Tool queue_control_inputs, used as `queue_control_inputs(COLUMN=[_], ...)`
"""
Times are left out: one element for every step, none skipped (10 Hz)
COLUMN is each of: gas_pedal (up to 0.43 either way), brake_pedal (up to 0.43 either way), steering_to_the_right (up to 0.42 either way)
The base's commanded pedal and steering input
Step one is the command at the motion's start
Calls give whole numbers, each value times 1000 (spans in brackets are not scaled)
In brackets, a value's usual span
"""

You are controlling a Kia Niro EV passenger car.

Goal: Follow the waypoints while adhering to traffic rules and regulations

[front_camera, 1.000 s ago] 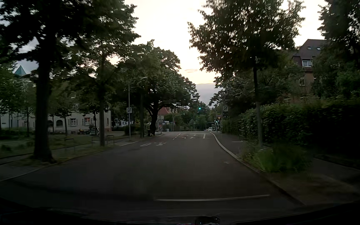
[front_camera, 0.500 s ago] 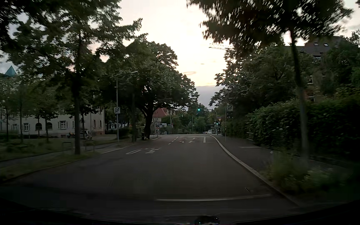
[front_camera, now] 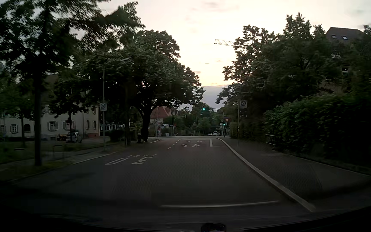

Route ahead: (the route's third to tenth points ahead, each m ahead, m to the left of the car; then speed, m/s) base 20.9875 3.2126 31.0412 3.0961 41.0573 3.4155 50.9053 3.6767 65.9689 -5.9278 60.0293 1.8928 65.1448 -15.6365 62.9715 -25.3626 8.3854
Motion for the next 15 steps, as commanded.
queue_control_inputs(gas_pedal=[67, 67, 67, 67, 67, 67, 67, 67, 67, 67, 67, 67, 67, 67, 67], brake_pedal=[0, 0, 0, 0, 0, 0, 0, 0, 0, 0, 0, 0, 0, 0, 0], steering_to_the_right=[6, 5, 5, 5, 6, 6, 6, 6, 6, 6, 6, 7, 7, 7, 7])
